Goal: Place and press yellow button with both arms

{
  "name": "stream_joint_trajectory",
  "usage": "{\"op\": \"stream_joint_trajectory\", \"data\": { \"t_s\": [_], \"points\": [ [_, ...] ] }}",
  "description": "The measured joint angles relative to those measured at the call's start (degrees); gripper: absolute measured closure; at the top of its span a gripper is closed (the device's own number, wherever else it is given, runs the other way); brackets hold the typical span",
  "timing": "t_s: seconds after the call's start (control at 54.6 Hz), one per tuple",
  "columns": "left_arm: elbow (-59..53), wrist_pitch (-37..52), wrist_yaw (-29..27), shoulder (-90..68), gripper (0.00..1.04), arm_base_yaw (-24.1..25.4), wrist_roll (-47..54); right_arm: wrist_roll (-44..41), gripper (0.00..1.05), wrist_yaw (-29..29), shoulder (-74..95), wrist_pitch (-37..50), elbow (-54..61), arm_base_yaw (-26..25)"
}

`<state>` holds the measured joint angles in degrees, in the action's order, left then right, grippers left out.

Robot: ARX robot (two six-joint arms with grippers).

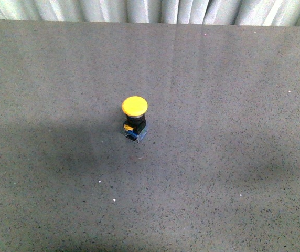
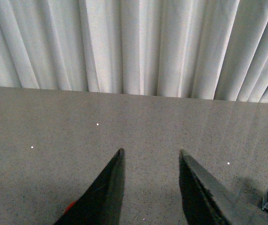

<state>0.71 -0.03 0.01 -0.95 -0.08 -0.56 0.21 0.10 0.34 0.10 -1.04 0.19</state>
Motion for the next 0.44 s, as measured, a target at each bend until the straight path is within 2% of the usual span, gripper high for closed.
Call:
{"op": "stream_joint_trajectory", "data": {
  "t_s": [0.165,0.201,0.238,0.275,0.439],
  "points": [
    [0.0,0.0,0.0,0.0,0.24,0.0,0.0,0.0,0.27,0.0,0.0,0.0,0.0,0.0],
    [0.0,0.0,0.0,0.0,0.18,0.0,0.0,0.0,0.23,0.0,0.0,0.0,0.0,0.0],
    [0.0,0.0,0.0,0.0,0.1,0.0,0.0,0.0,0.13,0.0,0.0,0.0,0.0,0.0],
    [0.0,0.0,0.0,0.0,0.08,0.0,0.1,0.0,0.08,0.0,0.0,0.0,0.0,0.0],
    [0.0,0.0,0.0,0.0,0.09,0.0,0.1,0.0,0.09,0.0,0.0,0.0,0.0,0.0]
  ]
}}
